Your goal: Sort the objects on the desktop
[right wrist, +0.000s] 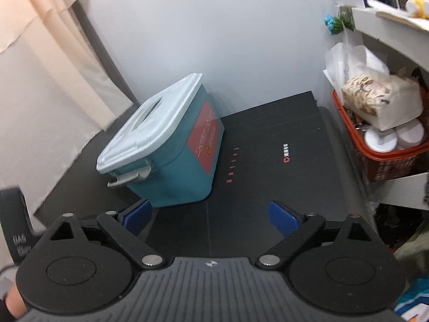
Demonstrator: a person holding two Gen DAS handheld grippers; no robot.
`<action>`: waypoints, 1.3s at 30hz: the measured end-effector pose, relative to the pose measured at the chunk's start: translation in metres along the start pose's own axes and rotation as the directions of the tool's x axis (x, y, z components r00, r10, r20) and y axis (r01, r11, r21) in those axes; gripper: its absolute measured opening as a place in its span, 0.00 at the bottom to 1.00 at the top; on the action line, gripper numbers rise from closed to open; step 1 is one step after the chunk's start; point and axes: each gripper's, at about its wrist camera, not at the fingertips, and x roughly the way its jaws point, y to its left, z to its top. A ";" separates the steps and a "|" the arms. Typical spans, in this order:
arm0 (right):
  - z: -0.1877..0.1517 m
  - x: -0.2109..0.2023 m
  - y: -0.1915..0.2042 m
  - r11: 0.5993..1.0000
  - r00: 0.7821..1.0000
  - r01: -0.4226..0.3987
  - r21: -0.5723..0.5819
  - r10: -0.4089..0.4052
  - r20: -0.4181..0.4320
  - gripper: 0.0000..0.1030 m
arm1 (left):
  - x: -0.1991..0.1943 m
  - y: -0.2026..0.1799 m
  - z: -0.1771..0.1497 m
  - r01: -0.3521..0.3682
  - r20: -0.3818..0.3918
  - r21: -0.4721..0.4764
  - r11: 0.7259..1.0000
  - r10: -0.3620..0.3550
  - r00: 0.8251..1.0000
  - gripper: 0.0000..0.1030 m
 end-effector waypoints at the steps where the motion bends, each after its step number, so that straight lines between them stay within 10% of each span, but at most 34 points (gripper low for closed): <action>1: -0.004 -0.003 -0.001 1.000 1.000 0.007 -0.003 -0.007 -0.003 0.95 | -0.001 -0.002 -0.001 -0.002 -0.002 0.006 1.000 0.002 1.000 0.56; 39: -0.034 -0.056 -0.009 1.000 1.000 0.015 0.024 -0.015 0.012 0.98 | -0.078 -0.038 -0.015 -0.070 -0.020 0.027 0.997 0.071 0.997 0.57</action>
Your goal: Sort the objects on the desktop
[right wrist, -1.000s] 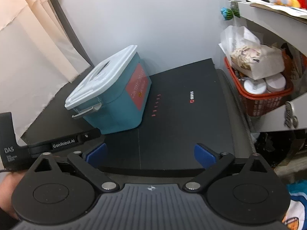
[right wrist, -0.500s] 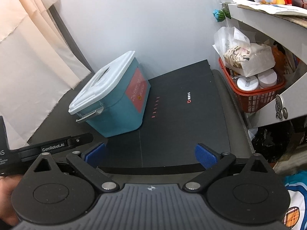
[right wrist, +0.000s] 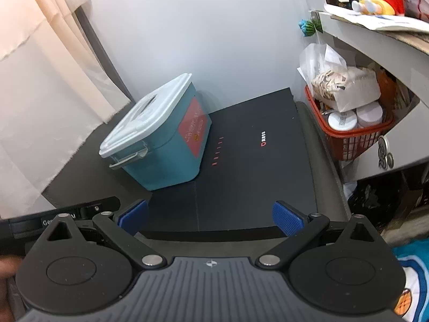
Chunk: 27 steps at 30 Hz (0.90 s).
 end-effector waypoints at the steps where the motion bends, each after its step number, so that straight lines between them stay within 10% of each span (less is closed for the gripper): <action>1: 0.000 -0.001 0.000 1.000 1.000 -0.006 -0.001 0.006 -0.005 0.98 | -0.002 -0.001 -0.001 -0.001 0.002 0.000 1.000 0.001 1.000 0.57; 27: -0.025 -0.015 0.015 0.979 0.992 0.126 -0.161 -0.126 0.006 1.00 | -0.017 -0.015 -0.033 -0.011 -0.025 0.031 0.999 0.012 1.000 0.57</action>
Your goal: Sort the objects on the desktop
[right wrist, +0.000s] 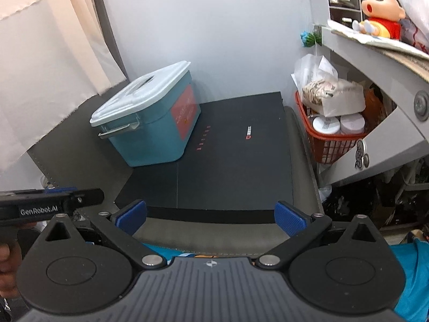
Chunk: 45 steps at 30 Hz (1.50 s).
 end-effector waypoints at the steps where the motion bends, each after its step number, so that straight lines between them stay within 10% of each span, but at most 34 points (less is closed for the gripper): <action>1: 0.000 0.000 0.000 1.000 1.000 0.000 -0.001 0.000 0.001 1.00 | 0.000 0.000 0.000 -0.001 0.001 0.001 1.000 0.001 1.000 0.57; 18: -0.002 0.004 0.001 1.000 1.000 0.012 -0.024 -0.013 -0.012 1.00 | 0.004 -0.008 0.002 0.011 0.005 0.017 1.000 -0.011 1.000 0.91; 45: -0.003 0.005 0.002 1.000 1.000 0.013 -0.019 -0.013 -0.021 1.00 | 0.002 -0.011 -0.001 0.016 -0.018 -0.045 0.999 -0.017 1.000 0.92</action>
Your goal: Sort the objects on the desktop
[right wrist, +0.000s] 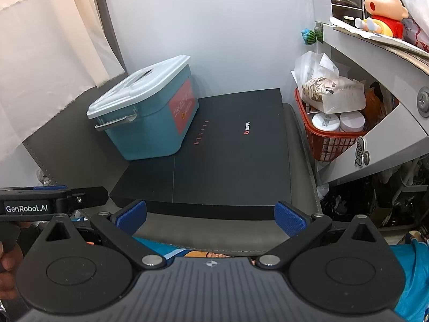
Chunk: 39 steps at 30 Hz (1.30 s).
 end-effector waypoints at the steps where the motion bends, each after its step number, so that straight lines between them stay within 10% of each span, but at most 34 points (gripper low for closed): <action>1: 0.000 0.000 -0.001 1.000 1.000 0.000 0.002 0.000 0.001 1.00 | -0.001 0.000 0.000 -0.001 0.002 0.003 1.000 0.001 1.000 0.92; 39: 0.000 0.006 -0.002 1.000 1.000 0.030 -0.001 -0.030 -0.008 1.00 | 0.011 0.003 -0.005 0.010 0.001 -0.002 1.000 -0.010 1.000 0.91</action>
